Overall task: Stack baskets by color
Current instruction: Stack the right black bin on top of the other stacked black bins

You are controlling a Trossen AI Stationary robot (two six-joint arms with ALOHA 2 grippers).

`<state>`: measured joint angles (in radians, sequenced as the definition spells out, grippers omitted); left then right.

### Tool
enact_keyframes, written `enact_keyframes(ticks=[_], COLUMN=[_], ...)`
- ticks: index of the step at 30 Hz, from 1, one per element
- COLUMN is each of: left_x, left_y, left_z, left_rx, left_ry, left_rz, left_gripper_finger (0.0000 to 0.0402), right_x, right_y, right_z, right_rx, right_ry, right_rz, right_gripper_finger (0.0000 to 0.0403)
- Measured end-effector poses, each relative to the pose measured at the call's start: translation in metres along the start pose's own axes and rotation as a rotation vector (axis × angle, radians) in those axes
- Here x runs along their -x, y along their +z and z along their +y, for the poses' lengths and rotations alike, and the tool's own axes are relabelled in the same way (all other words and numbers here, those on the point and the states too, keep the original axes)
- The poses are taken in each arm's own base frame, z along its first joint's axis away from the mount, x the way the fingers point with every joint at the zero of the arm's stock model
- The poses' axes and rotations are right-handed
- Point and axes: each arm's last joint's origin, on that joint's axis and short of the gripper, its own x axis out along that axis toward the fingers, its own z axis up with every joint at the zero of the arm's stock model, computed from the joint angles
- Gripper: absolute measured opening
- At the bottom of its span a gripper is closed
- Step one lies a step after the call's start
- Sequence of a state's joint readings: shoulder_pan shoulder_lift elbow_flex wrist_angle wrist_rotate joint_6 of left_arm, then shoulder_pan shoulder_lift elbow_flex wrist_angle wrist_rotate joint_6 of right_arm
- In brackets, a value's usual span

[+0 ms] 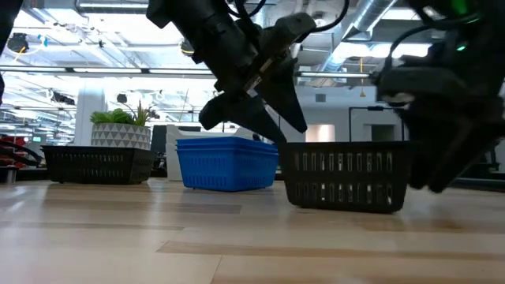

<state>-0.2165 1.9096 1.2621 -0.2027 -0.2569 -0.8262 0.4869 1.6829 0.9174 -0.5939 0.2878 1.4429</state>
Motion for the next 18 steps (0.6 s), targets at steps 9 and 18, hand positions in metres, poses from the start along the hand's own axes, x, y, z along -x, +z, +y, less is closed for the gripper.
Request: enact_keyframes(ticks=[9, 18], left_x=[-0.005, 0.000], left_y=[-0.006, -0.006], left_z=[0.004, 0.004], left_rx=[0.016, 0.013], left_ry=[0.028, 0.021], left_rz=[0.047, 0.087], left_gripper_finger=[0.0155, 0.0155], right_x=[-0.002, -0.002], right_y=[0.014, 0.014], right_z=[0.005, 0.005], right_rx=[0.028, 0.051], right_ry=[0.060, 0.065], right_rz=[-0.025, -0.026], right_gripper_finger=[0.0239, 0.0239])
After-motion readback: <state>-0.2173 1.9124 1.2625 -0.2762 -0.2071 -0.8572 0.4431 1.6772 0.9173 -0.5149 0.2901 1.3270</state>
